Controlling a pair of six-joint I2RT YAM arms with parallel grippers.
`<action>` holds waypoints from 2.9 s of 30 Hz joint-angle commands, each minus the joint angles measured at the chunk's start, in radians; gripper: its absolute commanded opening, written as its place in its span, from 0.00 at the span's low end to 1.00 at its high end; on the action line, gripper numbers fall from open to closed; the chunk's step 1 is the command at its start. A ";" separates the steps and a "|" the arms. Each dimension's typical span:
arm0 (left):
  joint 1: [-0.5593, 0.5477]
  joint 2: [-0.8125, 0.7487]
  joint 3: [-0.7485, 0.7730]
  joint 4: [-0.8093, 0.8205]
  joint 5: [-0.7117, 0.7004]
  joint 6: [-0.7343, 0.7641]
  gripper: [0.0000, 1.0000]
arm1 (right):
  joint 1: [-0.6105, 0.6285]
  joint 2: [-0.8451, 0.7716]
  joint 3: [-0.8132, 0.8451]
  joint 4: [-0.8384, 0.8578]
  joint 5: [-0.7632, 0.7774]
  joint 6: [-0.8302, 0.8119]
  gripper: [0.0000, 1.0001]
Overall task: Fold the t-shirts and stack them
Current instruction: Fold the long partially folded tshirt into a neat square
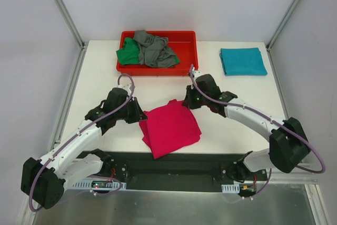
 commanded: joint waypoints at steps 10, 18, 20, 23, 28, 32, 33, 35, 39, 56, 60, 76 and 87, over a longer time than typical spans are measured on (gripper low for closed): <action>0.030 0.132 -0.020 -0.072 -0.350 -0.079 0.00 | 0.012 0.326 0.251 0.073 0.008 -0.052 0.00; 0.058 0.319 -0.045 0.030 -0.337 -0.055 0.00 | 0.010 0.371 0.227 0.079 0.063 -0.016 0.01; 0.058 0.379 -0.039 0.114 -0.271 -0.025 0.00 | 0.012 0.319 0.158 0.076 0.101 0.026 0.01; 0.056 0.489 0.004 0.230 -0.148 0.019 0.00 | 0.012 0.222 0.026 0.041 0.187 0.121 0.01; -0.020 0.638 0.133 0.345 -0.030 0.105 0.00 | 0.018 0.003 -0.244 0.007 0.261 0.263 0.00; -0.126 0.674 0.247 0.345 -0.030 0.157 0.00 | 0.024 -0.180 -0.314 -0.074 0.347 0.271 0.00; -0.134 0.671 0.260 0.345 -0.028 0.157 0.00 | 0.024 -0.213 -0.309 -0.095 0.362 0.258 0.01; -0.135 0.648 0.259 0.345 -0.025 0.147 0.00 | 0.024 -0.260 -0.294 -0.140 0.379 0.230 0.00; -0.135 0.541 0.204 0.325 -0.048 0.136 0.00 | 0.026 -0.347 -0.280 -0.178 0.352 0.210 0.00; -0.135 -0.102 -0.071 0.205 -0.226 0.065 0.00 | 0.075 -0.494 -0.272 -0.027 -0.041 0.261 0.01; -0.134 -0.061 -0.062 0.196 -0.297 0.062 0.00 | 0.075 -0.479 -0.265 0.031 -0.010 0.277 0.00; -0.134 -0.450 -0.230 0.162 -0.291 -0.022 0.00 | 0.132 -0.530 -0.300 0.280 -0.225 0.265 0.00; -0.134 -0.655 -0.332 0.129 -0.304 -0.071 0.00 | 0.133 -0.570 -0.422 0.410 -0.050 0.221 0.00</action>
